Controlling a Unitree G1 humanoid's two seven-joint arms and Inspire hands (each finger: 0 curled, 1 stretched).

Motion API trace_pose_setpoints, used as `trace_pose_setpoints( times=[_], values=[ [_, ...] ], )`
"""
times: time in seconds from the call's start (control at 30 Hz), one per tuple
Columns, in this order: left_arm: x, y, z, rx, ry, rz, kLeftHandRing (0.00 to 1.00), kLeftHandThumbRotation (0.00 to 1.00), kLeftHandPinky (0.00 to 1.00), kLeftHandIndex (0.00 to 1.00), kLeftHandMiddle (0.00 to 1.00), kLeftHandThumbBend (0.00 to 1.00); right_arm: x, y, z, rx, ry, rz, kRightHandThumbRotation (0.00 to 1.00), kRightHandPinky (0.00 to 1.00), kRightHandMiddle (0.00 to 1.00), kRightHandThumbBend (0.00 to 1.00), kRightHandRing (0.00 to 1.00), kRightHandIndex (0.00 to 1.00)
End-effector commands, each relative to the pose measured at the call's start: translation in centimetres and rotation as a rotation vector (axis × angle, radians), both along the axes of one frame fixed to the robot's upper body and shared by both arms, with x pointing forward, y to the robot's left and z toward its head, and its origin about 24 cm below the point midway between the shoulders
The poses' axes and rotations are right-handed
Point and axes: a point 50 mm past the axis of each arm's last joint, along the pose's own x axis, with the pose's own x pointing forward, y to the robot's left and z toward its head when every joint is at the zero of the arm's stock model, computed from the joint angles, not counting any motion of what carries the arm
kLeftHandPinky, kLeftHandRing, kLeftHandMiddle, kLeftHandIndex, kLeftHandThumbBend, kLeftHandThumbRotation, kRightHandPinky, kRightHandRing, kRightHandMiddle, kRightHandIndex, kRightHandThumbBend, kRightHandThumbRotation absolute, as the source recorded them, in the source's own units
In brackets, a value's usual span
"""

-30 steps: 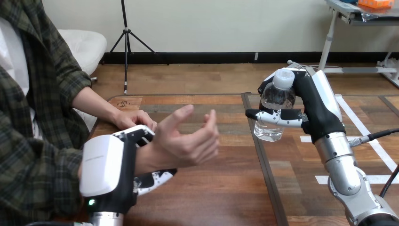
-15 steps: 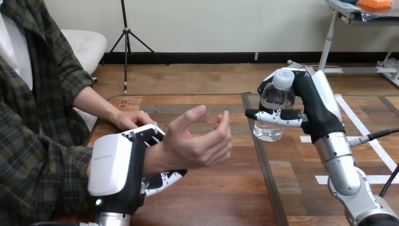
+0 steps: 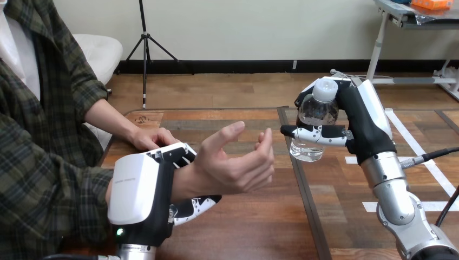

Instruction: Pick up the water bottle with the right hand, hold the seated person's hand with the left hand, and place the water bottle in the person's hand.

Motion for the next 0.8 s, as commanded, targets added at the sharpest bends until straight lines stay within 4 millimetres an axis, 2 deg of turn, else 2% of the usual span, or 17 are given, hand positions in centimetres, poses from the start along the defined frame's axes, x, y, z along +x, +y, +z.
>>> trace_pose_setpoints(
  times=[0.0, 0.27, 0.77],
  values=[
    [1.1, -1.8, 2.2, -0.028, -0.102, -0.079, 0.31, 0.0, 0.26, 0.37, 0.36, 0.92, 1.2, 1.0, 3.6, 0.06, -0.152, 0.04, 0.0, 0.37, 0.46, 0.75, 0.41, 0.43],
    [1.1, -2.1, 2.3, -0.033, -0.098, -0.089, 0.31, 0.0, 0.26, 0.38, 0.36, 0.9, 1.0, 1.5, 3.9, 0.067, -0.176, 0.066, 0.0, 0.37, 0.46, 0.76, 0.41, 0.43],
    [1.1, -2.7, 2.3, -0.028, -0.101, -0.103, 0.31, 0.0, 0.26, 0.37, 0.35, 0.92, 0.5, 2.2, 4.2, 0.077, -0.204, 0.125, 0.0, 0.37, 0.45, 0.75, 0.41, 0.42]
  ],
)
